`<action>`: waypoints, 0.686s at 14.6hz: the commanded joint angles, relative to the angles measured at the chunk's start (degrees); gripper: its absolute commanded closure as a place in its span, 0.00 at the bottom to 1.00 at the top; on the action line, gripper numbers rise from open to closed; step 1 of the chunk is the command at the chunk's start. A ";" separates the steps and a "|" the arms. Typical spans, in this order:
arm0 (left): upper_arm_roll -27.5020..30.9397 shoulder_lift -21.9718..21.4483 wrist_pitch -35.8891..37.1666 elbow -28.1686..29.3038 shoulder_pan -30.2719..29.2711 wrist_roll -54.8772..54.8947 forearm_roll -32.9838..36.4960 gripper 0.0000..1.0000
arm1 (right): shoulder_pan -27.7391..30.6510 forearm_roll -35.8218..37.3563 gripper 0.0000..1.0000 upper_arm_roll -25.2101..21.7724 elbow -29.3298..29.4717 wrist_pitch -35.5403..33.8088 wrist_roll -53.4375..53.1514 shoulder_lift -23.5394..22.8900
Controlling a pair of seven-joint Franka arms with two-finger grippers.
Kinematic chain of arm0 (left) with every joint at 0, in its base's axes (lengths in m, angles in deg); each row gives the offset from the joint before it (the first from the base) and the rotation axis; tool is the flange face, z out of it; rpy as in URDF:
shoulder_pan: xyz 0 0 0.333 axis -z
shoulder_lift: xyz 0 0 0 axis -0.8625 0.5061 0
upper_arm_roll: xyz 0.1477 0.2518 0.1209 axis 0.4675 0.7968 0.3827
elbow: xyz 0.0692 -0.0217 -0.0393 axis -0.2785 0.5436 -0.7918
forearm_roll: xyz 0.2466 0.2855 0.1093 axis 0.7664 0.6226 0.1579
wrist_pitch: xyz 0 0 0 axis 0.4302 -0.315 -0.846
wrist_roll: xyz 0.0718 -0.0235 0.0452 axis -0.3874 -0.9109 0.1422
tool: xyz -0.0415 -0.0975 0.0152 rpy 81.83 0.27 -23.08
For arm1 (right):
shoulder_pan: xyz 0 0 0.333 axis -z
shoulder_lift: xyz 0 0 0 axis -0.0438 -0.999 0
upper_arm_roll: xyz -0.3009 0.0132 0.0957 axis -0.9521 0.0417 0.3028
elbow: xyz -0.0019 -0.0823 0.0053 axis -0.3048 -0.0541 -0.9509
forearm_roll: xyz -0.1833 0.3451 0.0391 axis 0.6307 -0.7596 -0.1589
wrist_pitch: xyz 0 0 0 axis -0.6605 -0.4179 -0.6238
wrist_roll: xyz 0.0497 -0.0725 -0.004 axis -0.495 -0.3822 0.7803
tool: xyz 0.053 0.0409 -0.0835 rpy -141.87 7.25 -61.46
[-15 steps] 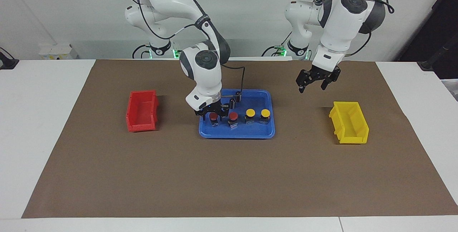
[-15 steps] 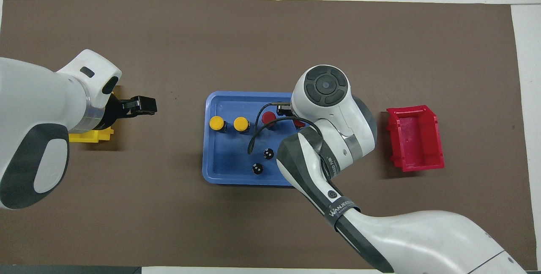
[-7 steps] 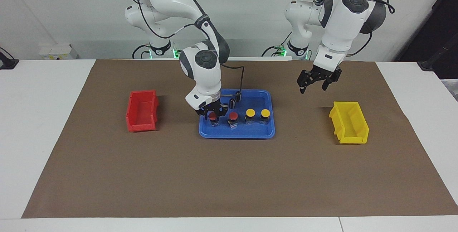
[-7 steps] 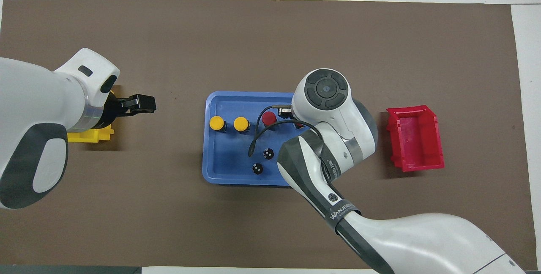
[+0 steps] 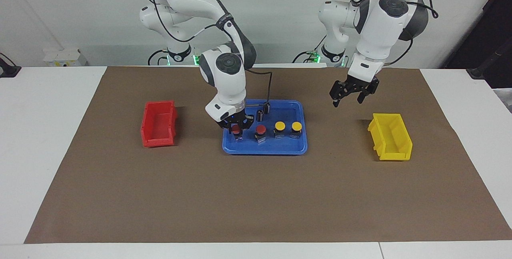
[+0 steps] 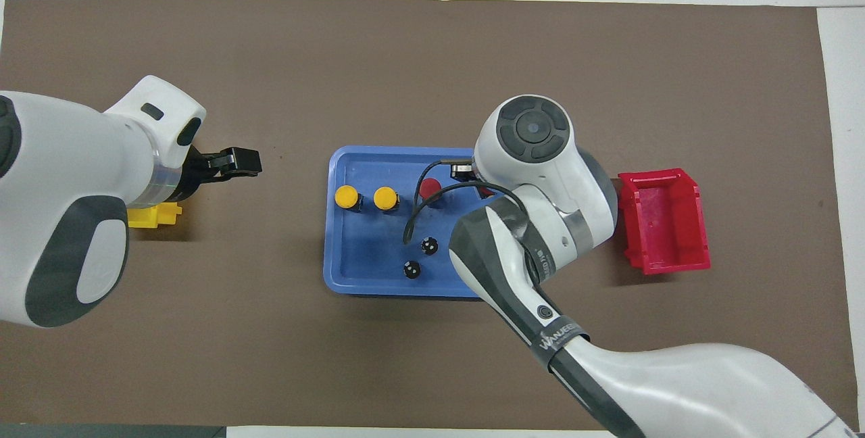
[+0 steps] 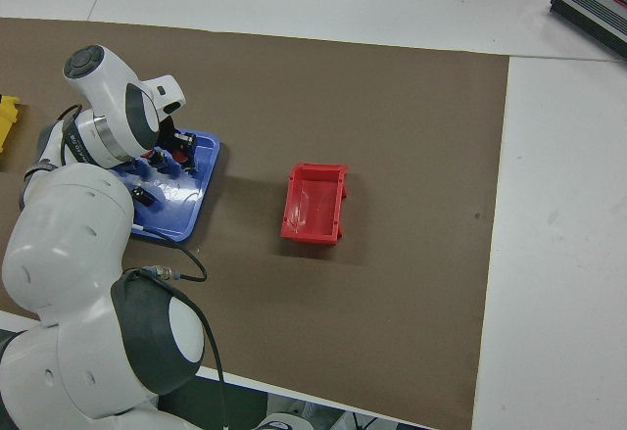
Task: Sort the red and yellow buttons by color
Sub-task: 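Carry the red button to the red bin while the left gripper reaches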
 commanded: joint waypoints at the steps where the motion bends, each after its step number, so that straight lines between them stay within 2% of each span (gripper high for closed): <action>1: 0.57 3.69 -4.23 0.58 4.55 -4.07 -0.22 0.00 | 7.35 -0.32 0.72 0.26 -1.51 -9.94 8.68 9.34; 3: 0.48 6.06 -6.79 0.93 5.88 -6.37 -0.22 0.00 | 15.00 -0.32 0.72 0.26 -8.17 -12.08 18.17 17.24; 5: 0.48 8.09 -8.02 1.45 8.25 -9.51 -0.22 0.00 | 20.81 -0.32 0.72 0.26 -16.78 -8.76 25.12 24.11; 8: 0.57 9.41 -12.85 3.56 10.19 -12.26 -0.22 0.01 | 25.56 -0.24 0.72 0.17 -24.36 -3.22 30.94 27.20; 10: 0.57 10.98 -14.43 3.83 10.98 -12.52 -0.22 0.02 | 28.46 -0.24 0.72 0.17 -27.44 0.12 33.84 27.74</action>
